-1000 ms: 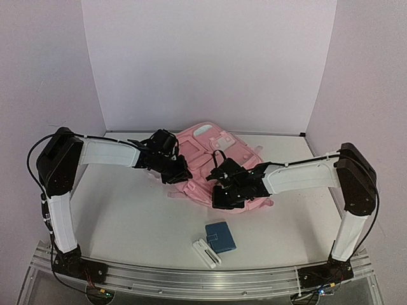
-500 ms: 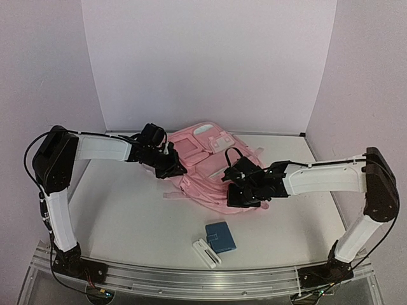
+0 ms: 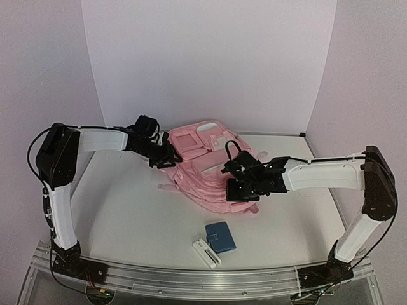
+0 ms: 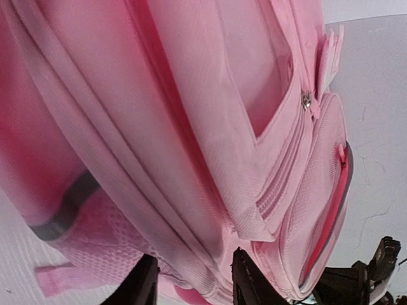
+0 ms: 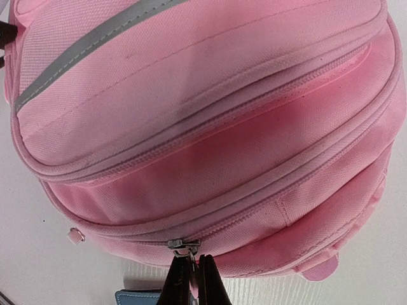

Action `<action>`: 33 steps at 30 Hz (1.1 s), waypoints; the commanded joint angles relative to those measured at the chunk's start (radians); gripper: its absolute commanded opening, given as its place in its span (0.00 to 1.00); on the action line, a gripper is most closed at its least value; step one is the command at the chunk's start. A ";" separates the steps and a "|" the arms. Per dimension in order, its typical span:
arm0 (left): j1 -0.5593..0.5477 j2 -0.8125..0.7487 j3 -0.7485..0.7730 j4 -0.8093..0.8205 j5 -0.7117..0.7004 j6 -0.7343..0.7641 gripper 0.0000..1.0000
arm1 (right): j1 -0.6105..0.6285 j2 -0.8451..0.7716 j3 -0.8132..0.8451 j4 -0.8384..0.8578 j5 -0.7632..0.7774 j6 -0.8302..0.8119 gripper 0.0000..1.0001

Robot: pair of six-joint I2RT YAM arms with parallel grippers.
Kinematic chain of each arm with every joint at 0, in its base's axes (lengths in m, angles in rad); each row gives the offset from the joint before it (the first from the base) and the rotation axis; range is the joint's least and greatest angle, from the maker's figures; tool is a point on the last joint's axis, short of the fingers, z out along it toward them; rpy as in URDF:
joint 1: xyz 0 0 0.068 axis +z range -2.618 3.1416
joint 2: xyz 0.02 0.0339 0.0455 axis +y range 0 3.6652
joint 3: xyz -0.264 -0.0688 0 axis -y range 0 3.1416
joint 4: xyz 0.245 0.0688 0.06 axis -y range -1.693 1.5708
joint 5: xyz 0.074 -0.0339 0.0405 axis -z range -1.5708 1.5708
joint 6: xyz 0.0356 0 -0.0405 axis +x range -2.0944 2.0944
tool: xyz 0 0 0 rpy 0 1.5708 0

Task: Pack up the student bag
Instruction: Zip the student bag at the center of the board.

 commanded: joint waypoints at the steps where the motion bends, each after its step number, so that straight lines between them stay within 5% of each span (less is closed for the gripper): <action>1: 0.016 -0.122 -0.097 0.124 -0.097 -0.049 0.58 | -0.009 -0.018 0.031 -0.073 -0.017 -0.042 0.00; 5: -0.076 -0.177 -0.194 0.141 -0.133 -0.084 0.70 | -0.006 -0.004 0.035 -0.061 -0.031 -0.042 0.00; 14: -0.204 -0.147 -0.225 0.168 -0.148 -0.170 0.74 | -0.005 -0.037 0.014 -0.056 -0.011 -0.039 0.00; 16: -0.208 -0.130 -0.222 0.172 -0.150 -0.187 0.69 | -0.004 -0.047 0.010 -0.054 -0.008 -0.033 0.00; 21: -0.210 -0.100 -0.209 0.156 -0.168 -0.204 0.29 | -0.005 -0.072 -0.001 -0.056 0.022 -0.024 0.00; 25: -0.209 -0.108 -0.199 0.124 -0.185 -0.173 0.12 | -0.005 -0.085 0.000 -0.101 0.090 -0.026 0.00; 28: -0.206 -0.122 -0.204 0.101 -0.208 -0.154 0.01 | -0.009 -0.084 0.000 -0.140 0.125 -0.026 0.00; 33: -0.164 -0.171 -0.243 0.084 -0.212 -0.118 0.00 | -0.072 -0.072 -0.024 -0.176 0.133 -0.057 0.00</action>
